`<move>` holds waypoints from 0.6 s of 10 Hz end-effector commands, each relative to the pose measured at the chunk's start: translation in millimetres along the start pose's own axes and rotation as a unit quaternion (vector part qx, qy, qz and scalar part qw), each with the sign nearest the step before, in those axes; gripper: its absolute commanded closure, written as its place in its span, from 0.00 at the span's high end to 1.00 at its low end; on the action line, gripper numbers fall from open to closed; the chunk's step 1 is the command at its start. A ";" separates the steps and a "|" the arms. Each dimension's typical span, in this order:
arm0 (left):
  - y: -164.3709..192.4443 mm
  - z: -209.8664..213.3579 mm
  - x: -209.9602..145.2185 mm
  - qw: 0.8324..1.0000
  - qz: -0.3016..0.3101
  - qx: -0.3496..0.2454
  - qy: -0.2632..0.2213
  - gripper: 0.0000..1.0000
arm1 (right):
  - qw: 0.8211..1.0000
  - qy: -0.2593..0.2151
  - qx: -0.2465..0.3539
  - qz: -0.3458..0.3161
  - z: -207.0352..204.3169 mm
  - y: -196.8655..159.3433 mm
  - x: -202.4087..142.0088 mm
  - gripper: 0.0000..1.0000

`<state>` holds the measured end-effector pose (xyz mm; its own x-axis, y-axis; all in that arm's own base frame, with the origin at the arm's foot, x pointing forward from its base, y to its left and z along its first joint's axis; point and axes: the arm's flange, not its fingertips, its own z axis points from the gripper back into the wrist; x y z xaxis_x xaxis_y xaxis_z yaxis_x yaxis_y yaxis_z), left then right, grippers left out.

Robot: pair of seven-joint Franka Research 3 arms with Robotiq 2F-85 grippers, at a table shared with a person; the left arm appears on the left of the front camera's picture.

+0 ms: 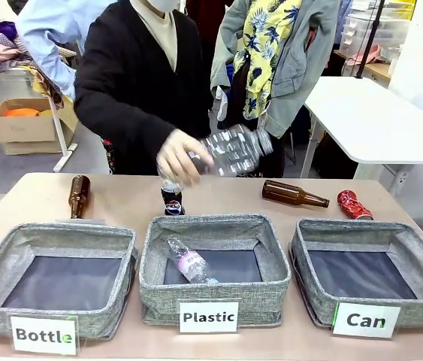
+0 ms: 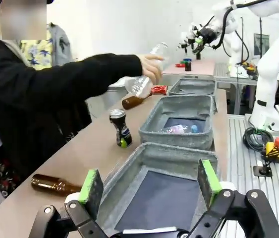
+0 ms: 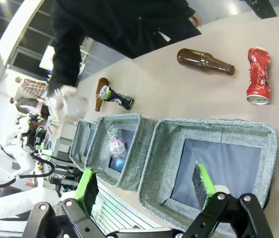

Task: Sort the can waste into the basket.
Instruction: Pick up the can waste from the table and place it in the right Fabric basket.

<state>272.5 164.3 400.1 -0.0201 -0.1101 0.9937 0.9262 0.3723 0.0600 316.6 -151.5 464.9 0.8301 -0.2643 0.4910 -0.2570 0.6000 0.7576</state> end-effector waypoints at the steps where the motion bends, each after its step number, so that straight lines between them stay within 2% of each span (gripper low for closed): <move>1: 17.9 -23.2 -1.2 0.999 -0.023 -0.025 0.013 1.00 | 1.000 0.002 -0.006 0.010 -1.1 -1.7 -2.2 1.00; 3: 40.2 -74.5 6.5 0.996 -0.051 -0.065 0.028 1.00 | 1.000 0.002 -0.006 0.010 -1.1 -1.7 -2.2 1.00; 4: 56.3 -110.7 14.3 0.995 -0.063 -0.065 0.051 1.00 | 1.000 0.002 -0.006 0.010 -1.1 -1.7 -2.2 1.00; 5: 68.9 -142.2 22.3 0.991 -0.072 -0.097 0.061 1.00 | 1.000 0.002 -0.006 0.010 -1.1 -1.7 -2.2 1.00; 6: 78.7 -166.2 26.8 0.989 -0.073 -0.100 0.081 1.00 | 1.000 0.002 -0.006 0.010 -1.1 -1.7 -2.2 1.00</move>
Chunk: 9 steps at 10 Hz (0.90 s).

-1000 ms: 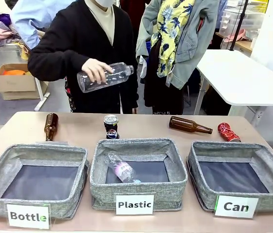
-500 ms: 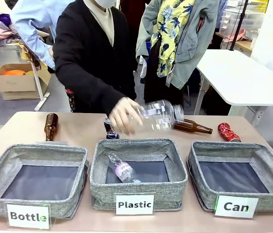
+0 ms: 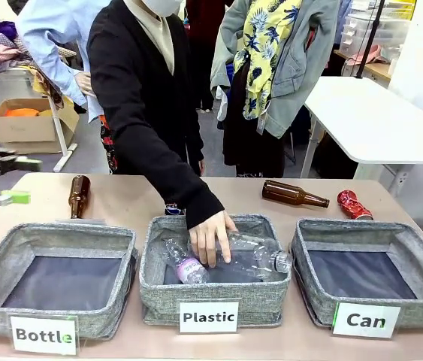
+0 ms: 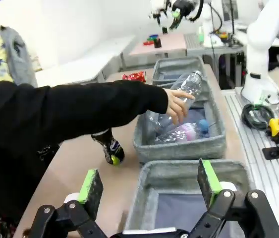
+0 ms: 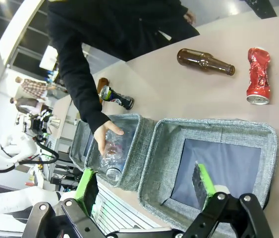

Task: Sort the can waste into the basket.
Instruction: Pick up the can waste from the table and place it in the right Fabric basket.

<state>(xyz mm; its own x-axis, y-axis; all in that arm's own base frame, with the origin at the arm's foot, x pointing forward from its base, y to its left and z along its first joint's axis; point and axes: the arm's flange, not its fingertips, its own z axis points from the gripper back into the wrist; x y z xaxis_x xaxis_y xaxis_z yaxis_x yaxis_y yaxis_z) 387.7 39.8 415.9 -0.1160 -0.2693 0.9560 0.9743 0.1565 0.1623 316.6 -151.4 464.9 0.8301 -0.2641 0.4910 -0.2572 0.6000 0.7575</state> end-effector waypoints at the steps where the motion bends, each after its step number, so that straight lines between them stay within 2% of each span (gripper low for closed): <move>1: 29.1 -10.4 0.2 1.000 0.006 -0.002 0.025 1.00 | 1.000 0.002 -0.006 0.010 -1.0 -1.7 -2.2 1.00; 2: 27.4 7.6 -3.0 0.999 0.016 0.024 0.015 1.00 | 1.000 0.002 -0.006 0.010 -1.0 -1.7 -2.2 1.00; 3: 8.9 35.8 -8.7 0.998 0.024 0.063 -0.008 1.00 | 1.000 0.002 -0.006 0.010 -1.0 -1.7 -2.2 1.00; 4: -25.0 61.8 -19.2 0.996 0.033 0.083 -0.010 1.00 | 1.000 0.002 -0.006 0.010 -1.0 -1.7 -2.2 1.00; 5: -56.7 76.1 -31.6 0.993 0.030 0.104 -0.036 1.00 | 1.000 0.002 -0.006 0.010 -1.0 -1.7 -2.2 1.00; 6: -71.6 80.7 -39.8 0.992 0.035 0.113 -0.049 1.00 | 1.000 0.002 -0.006 0.010 -1.0 -1.7 -2.2 1.00; 7: -76.0 77.1 -39.8 0.991 0.040 0.123 -0.036 1.00 | 1.000 0.002 -0.006 0.010 -1.0 -1.7 -2.2 1.00; 9: -64.5 59.8 -31.1 0.995 0.026 0.093 -0.028 1.00 | 1.000 0.002 -0.006 0.010 -1.0 -1.7 -2.2 1.00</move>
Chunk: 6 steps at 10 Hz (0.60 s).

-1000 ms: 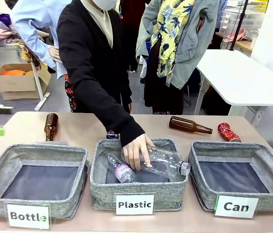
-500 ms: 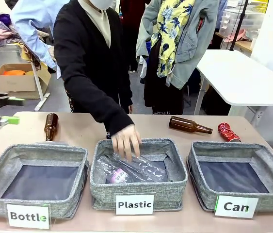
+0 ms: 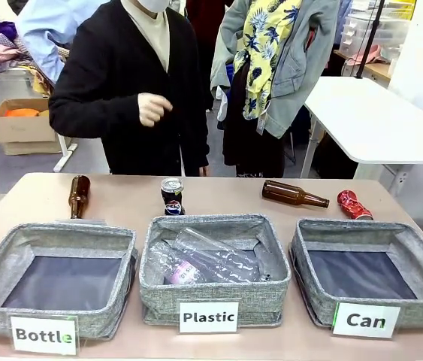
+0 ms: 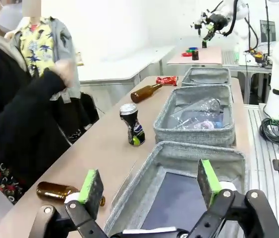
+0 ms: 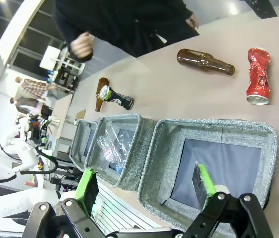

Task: Sort the can waste into the basket.
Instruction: Pick up the can waste from the table and place it in the right Fabric basket.

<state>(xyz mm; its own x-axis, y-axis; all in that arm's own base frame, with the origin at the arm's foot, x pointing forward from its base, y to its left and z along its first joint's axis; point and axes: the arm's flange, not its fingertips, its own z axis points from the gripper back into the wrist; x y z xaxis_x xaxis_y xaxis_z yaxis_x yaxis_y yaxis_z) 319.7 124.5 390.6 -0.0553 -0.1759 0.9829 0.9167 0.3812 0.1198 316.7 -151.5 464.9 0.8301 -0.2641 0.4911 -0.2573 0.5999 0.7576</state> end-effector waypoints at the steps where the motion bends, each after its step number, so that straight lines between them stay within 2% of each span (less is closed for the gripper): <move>1: 7.4 -46.3 15.0 0.999 -0.019 -0.030 0.030 1.00 | 1.000 0.002 -0.006 0.010 -1.0 -1.7 -2.3 1.00; 2: 21.8 -79.8 20.8 0.997 -0.025 -0.065 0.037 1.00 | 1.000 0.002 -0.006 0.010 -1.0 -1.7 -2.3 1.00; 3: 41.1 -114.7 24.0 0.996 -0.028 -0.052 0.072 1.00 | 1.000 0.002 -0.006 0.010 -1.0 -1.7 -2.3 1.00; 4: 71.8 -161.3 21.4 0.991 -0.032 -0.106 0.075 1.00 | 1.000 0.002 -0.006 0.010 -1.0 -1.7 -2.3 1.00; 5: 97.1 -196.1 19.5 0.987 -0.039 -0.126 0.089 1.00 | 1.000 0.002 -0.006 0.010 -1.0 -1.7 -2.3 1.00; 6: 110.4 -223.0 10.5 0.987 -0.040 -0.114 0.105 1.00 | 1.000 0.002 -0.006 0.010 -1.0 -1.7 -2.3 1.00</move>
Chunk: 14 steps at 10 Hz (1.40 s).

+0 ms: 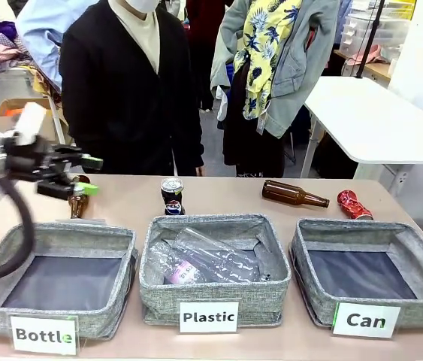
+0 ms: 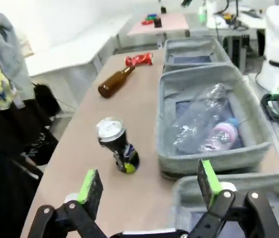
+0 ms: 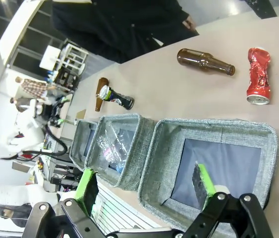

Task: Sort the can waste into the basket.
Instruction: Pick up the can waste from the table and place it in the right Fabric basket.

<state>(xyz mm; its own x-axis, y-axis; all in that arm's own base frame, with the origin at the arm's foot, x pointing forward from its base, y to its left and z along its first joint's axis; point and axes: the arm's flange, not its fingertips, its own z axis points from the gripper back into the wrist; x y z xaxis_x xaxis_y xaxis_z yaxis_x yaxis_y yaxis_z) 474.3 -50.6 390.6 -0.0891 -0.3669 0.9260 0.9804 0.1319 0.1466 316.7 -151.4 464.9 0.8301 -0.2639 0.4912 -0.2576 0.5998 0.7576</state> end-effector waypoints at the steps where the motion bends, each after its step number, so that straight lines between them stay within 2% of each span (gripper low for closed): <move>1: 49.4 -18.5 -20.4 1.000 0.003 -0.004 0.025 1.00 | 1.000 0.002 -0.006 0.010 -1.0 -1.7 -2.2 1.00; 3: 73.4 -61.0 -31.0 0.997 0.025 -0.052 0.053 1.00 | 1.000 0.002 -0.006 0.010 -1.0 -1.7 -2.2 1.00; 4: 81.3 -80.0 -38.6 0.996 0.051 -0.052 0.061 1.00 | 1.000 0.002 -0.006 0.010 -1.0 -1.7 -2.2 1.00; 5: 83.9 -80.3 -34.2 0.988 0.129 -0.056 0.064 1.00 | 1.000 0.002 -0.006 0.010 -1.0 -1.7 -2.2 1.00; 6: 71.2 -72.1 -42.8 0.998 0.028 -0.040 0.048 1.00 | 1.000 0.002 -0.006 0.010 -1.0 -1.7 -2.2 1.00; 7: 76.1 -84.6 -47.6 0.995 0.071 -0.050 0.055 1.00 | 1.000 0.002 -0.006 0.010 -1.0 -1.7 -2.2 1.00; 8: 72.1 -97.2 -45.2 0.992 0.060 -0.074 0.079 1.00 | 1.000 0.002 -0.006 0.010 -1.0 -1.7 -2.2 1.00; 10: 78.6 -125.7 -50.6 0.992 0.053 -0.087 0.079 1.00 | 1.000 0.002 -0.006 0.010 -1.0 -1.7 -2.2 1.00; 14: 80.6 -165.5 -49.7 0.991 0.042 -0.076 0.103 1.00 | 1.000 0.002 -0.006 0.010 -1.0 -1.7 -2.2 1.00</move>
<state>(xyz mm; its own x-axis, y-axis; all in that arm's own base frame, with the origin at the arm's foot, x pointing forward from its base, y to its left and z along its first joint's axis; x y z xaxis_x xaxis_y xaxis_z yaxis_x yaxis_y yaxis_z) 579.3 -172.9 299.9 0.0106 -0.5284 0.8489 0.9997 0.0233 0.0020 316.7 -151.5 464.7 0.8301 -0.2643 0.4910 -0.2574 0.5996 0.7578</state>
